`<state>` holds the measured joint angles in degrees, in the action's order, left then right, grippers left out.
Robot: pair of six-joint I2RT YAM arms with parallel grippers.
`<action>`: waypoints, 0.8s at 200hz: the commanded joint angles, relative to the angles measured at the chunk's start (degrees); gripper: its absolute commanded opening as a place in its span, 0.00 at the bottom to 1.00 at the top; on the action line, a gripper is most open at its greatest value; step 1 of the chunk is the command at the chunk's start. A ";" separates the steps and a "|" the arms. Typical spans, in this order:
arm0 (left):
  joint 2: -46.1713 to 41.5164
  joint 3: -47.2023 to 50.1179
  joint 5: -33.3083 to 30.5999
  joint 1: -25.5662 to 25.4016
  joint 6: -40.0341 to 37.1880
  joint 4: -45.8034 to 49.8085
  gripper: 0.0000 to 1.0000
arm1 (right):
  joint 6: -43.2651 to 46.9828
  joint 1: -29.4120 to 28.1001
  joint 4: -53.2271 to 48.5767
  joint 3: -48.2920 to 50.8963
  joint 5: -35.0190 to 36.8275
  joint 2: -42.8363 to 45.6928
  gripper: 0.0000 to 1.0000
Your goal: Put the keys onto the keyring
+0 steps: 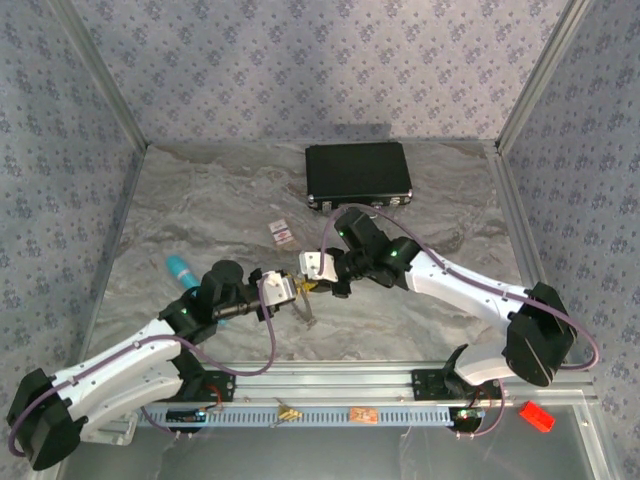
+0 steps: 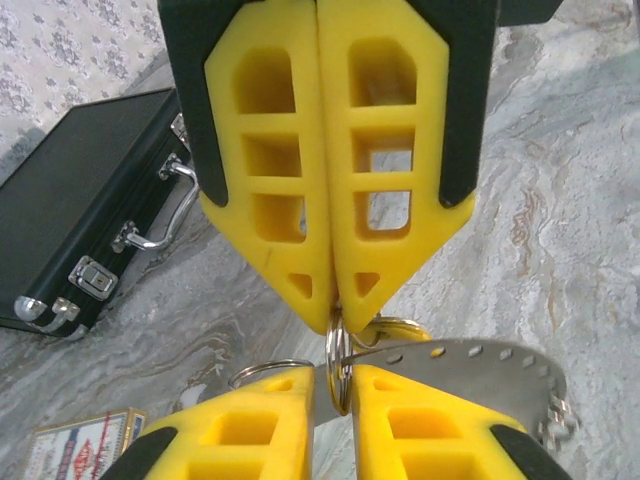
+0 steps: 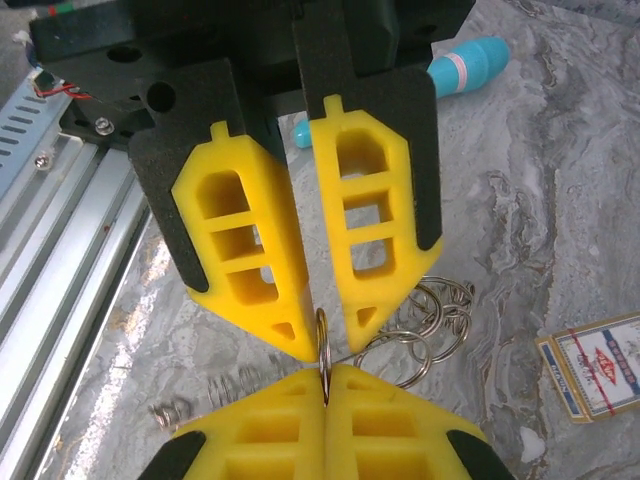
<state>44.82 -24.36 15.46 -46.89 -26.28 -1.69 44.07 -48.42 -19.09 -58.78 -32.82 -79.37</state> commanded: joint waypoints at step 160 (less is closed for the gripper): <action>-2.16 3.19 -0.37 -0.07 4.63 -10.59 0.00 | -18.32 4.62 14.33 8.31 -7.43 3.16 0.32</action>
<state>44.23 -21.52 14.98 -46.89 -21.76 -7.60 29.26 -43.53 -7.55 -50.68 -38.46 -76.16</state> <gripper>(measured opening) 0.044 0.330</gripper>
